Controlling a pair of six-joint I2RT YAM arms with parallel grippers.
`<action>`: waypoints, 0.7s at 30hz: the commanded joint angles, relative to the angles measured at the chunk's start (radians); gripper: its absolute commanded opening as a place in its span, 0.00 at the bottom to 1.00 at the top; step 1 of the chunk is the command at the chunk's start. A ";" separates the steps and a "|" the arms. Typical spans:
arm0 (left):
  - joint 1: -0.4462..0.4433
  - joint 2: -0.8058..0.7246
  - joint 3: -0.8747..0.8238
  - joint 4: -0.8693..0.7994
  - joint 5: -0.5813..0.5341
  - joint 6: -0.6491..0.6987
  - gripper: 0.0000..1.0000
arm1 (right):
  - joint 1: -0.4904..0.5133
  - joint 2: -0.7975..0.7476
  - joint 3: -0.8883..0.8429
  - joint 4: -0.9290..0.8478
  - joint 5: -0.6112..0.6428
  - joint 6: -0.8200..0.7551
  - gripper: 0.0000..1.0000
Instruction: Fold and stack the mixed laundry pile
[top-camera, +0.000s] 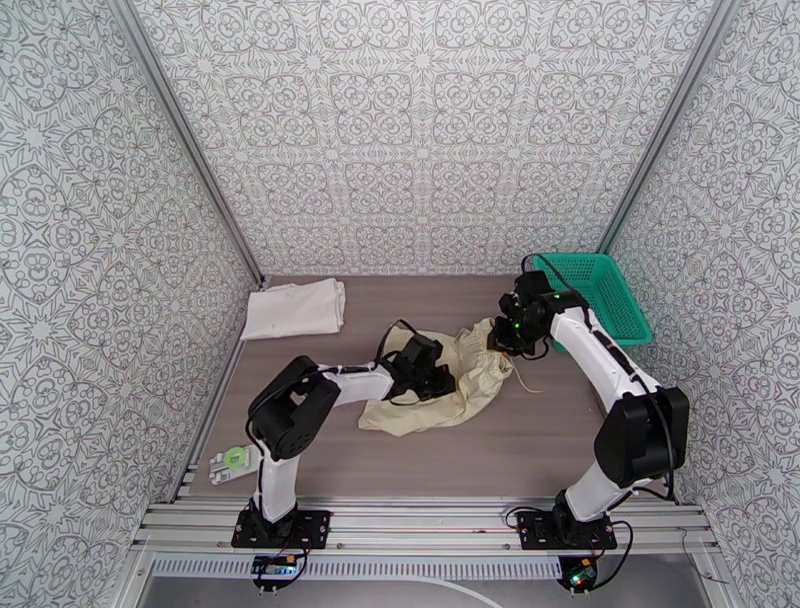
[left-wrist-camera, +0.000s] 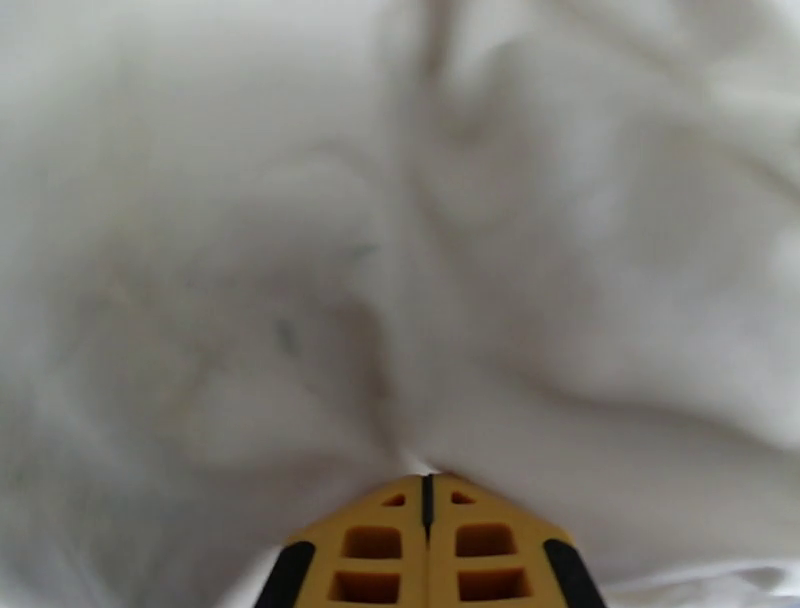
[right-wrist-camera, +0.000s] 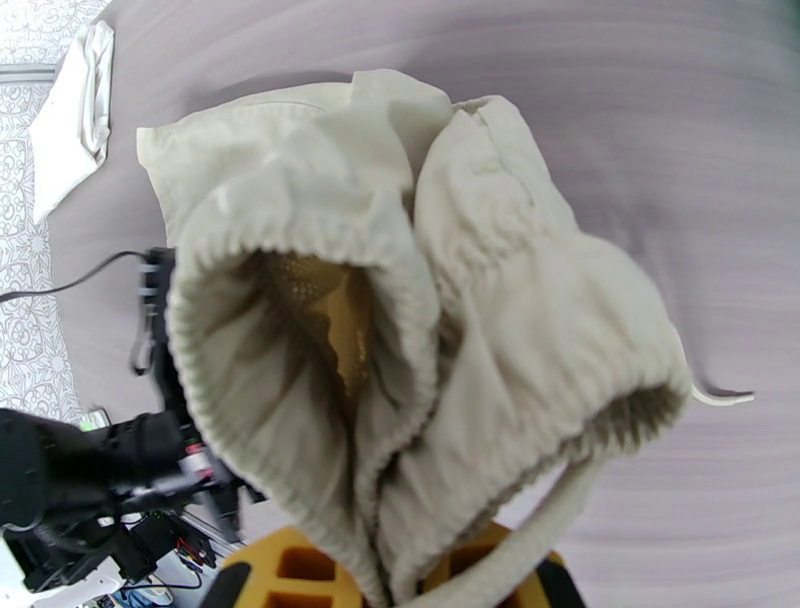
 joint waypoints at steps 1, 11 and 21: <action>-0.016 0.040 0.009 -0.002 -0.039 -0.016 0.00 | 0.010 -0.015 -0.007 0.036 -0.028 0.032 0.00; -0.031 -0.002 0.016 -0.013 -0.051 0.022 0.00 | 0.016 -0.021 -0.037 0.066 -0.027 0.051 0.00; -0.061 -0.188 -0.065 -0.147 -0.092 0.097 0.00 | 0.015 -0.016 -0.029 0.063 -0.025 0.048 0.00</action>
